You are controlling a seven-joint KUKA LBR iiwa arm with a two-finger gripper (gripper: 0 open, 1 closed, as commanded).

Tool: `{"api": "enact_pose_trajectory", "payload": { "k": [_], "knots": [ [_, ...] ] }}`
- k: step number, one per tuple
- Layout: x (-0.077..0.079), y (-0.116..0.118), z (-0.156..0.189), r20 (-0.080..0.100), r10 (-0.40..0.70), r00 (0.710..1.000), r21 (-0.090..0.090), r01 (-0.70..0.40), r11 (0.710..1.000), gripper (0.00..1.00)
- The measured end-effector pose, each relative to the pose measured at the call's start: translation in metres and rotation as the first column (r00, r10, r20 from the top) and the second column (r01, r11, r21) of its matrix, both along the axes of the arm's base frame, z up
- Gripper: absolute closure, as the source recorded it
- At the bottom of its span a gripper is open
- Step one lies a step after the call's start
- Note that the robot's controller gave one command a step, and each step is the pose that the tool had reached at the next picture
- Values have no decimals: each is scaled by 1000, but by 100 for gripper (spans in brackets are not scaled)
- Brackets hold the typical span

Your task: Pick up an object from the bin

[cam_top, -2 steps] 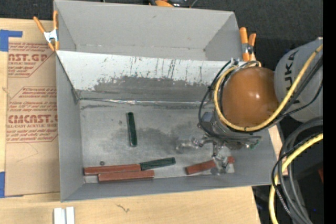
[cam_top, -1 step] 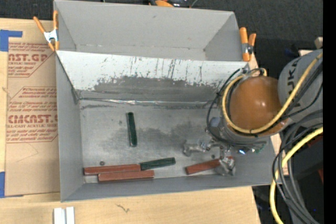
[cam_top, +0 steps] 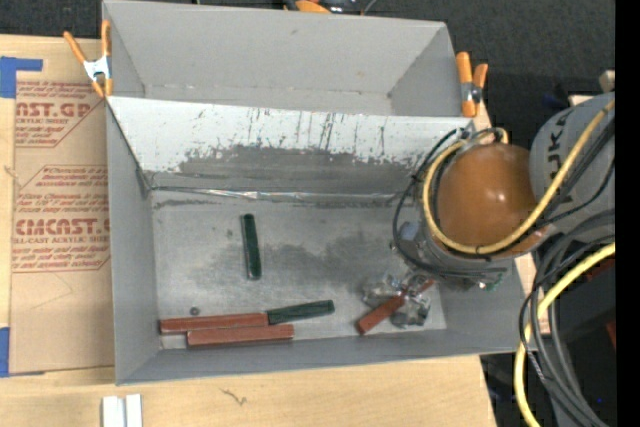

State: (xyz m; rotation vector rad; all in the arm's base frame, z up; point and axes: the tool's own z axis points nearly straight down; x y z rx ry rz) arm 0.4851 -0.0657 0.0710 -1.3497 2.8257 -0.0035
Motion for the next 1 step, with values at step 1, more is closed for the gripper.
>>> {"api": "enact_pose_trajectory", "payload": {
  "k": [1],
  "knots": [
    [19, -33, 137, 0, -13, 1000, -4, 13, 1000, 100]
  ]
}}
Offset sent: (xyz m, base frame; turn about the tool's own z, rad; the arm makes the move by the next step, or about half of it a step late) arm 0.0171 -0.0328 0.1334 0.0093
